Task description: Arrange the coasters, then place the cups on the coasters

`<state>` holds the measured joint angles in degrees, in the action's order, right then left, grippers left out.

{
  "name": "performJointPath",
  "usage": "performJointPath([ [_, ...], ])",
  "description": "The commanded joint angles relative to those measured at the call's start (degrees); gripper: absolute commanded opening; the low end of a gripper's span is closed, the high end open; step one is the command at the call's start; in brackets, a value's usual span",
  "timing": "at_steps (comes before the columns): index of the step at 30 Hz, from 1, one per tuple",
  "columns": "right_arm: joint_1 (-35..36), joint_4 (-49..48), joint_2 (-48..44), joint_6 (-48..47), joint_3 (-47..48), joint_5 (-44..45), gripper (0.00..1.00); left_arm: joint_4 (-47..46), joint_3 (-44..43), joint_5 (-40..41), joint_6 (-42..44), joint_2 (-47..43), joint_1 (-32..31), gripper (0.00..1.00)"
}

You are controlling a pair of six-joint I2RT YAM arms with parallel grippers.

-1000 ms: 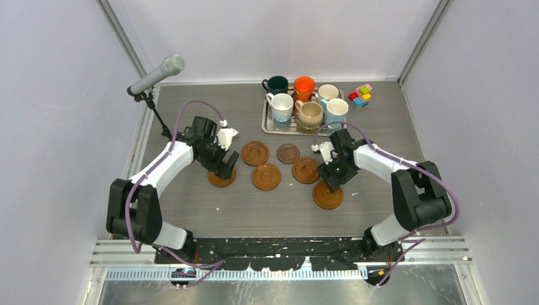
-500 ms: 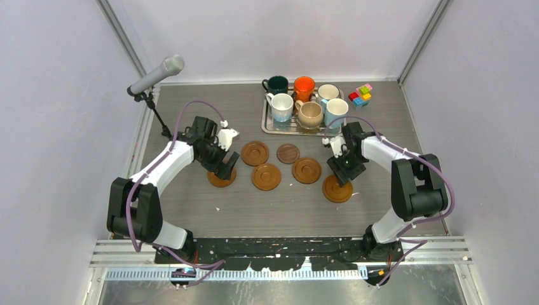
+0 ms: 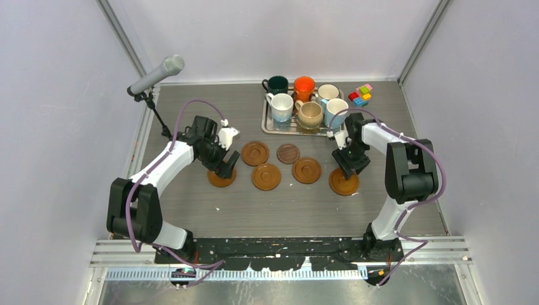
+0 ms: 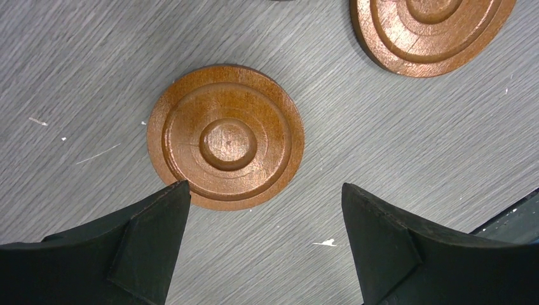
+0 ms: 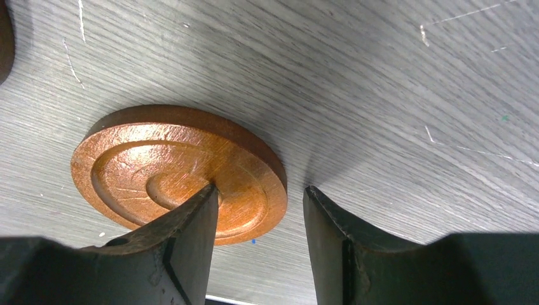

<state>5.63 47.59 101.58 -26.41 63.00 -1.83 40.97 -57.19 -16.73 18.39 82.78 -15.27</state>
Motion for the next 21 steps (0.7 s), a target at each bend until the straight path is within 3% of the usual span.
performJointPath([
  [1,-0.78,-10.05,4.47,0.34,2.91,5.24,0.54,-2.52,-0.35,-2.22,-0.15,-2.0,-0.28,0.9],
  [21,0.76,-7.85,5.69,3.72,10.86,3.19,0.53,-6.95,-2.13,-3.73,-2.65,2.35,-2.66,0.89],
])
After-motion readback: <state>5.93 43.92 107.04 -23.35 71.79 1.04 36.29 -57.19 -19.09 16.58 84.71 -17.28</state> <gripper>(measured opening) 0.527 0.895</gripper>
